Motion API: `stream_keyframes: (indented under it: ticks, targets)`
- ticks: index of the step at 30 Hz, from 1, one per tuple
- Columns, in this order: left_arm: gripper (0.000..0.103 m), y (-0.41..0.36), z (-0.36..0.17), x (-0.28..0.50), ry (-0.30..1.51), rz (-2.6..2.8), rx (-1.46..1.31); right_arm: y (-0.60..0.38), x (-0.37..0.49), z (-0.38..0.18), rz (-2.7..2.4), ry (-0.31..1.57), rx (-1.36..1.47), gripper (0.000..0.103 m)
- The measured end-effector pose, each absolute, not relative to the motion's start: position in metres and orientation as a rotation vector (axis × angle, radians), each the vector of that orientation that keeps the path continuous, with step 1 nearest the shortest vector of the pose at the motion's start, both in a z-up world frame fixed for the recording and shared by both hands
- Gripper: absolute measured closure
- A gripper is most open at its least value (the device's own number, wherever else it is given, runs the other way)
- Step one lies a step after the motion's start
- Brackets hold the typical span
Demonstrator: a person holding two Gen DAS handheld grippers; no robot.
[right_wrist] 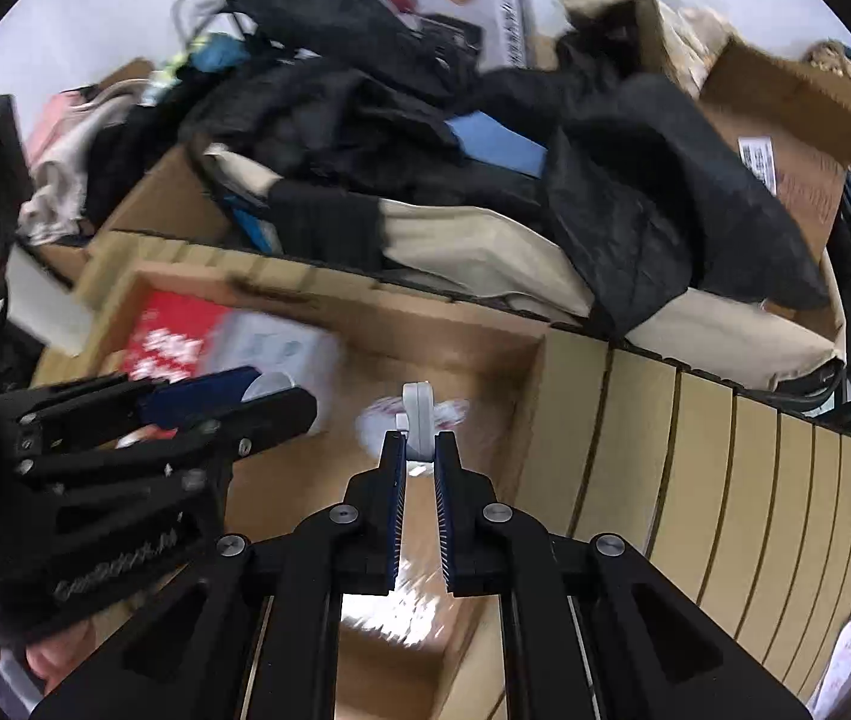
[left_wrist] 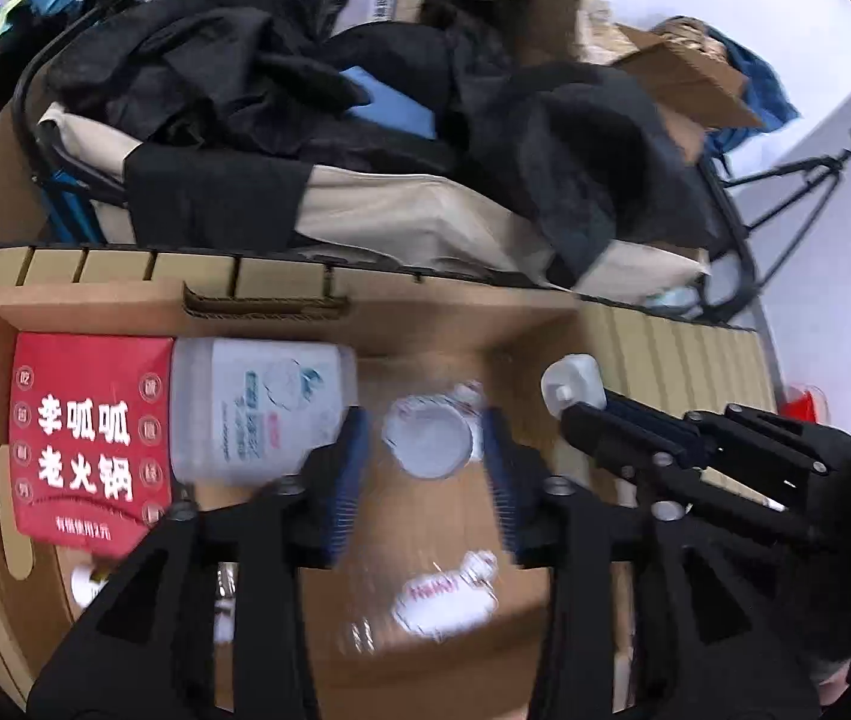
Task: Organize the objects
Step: 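Carry the lid and cap into the cardboard tray and open both grippers, then move both grippers back over the table toward the remaining items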
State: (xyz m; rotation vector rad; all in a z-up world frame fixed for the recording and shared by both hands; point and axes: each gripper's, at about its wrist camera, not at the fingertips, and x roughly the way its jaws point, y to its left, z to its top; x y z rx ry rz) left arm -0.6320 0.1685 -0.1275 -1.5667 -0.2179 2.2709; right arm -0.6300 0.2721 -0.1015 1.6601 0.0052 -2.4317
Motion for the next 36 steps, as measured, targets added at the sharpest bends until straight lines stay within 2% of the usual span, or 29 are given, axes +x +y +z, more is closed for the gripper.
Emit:
stream_keyframes:
  ticks: [2,4,5,7,9,11,17,20,25,28,36]
  targets:
    - [0.044,0.163,-0.126,-0.632,-0.203,2.308,-1.53,0.28,-0.636,-0.108,-2.423,-0.01,1.701,0.087]
    - [0.043,0.156,-0.119,-0.627,-0.183,2.324,-1.491,0.283,-0.637,-0.108,-2.441,-0.006,1.694,0.069]
    - [0.04,0.149,-0.111,-0.623,-0.17,2.33,-1.468,0.285,-0.635,-0.104,-2.442,-0.02,1.678,0.063]
    - [0.031,0.137,-0.094,-0.614,-0.125,2.367,-1.43,0.287,-0.628,-0.093,-2.455,-0.048,1.644,0.033]
    - [0.02,0.125,-0.074,-0.604,-0.051,2.436,-1.401,0.286,-0.62,-0.079,-2.476,-0.039,1.611,0.032]
    - [0.013,0.115,-0.057,-0.593,0.024,2.475,-1.399,0.287,-0.61,-0.061,-2.496,-0.032,1.583,0.032]
    - [0.01,0.075,0.012,-0.539,0.176,2.59,-1.384,0.298,-0.552,0.015,-2.574,0.043,1.507,0.032]
    - [0.009,0.057,0.054,-0.504,0.113,2.62,-1.362,0.303,-0.517,0.055,-2.619,0.069,1.482,0.032]
    - [0.003,0.038,0.121,-0.43,0.071,2.71,-1.223,0.308,-0.451,0.11,-2.652,0.082,1.397,0.03]
    - [0.0,0.038,0.135,-0.379,0.106,2.729,-1.126,0.304,-0.387,0.128,-2.625,0.081,1.293,0.022]
    - [0.0,0.045,0.118,-0.223,0.043,2.613,-0.857,0.284,-0.235,0.102,-2.663,0.24,1.087,0.022]
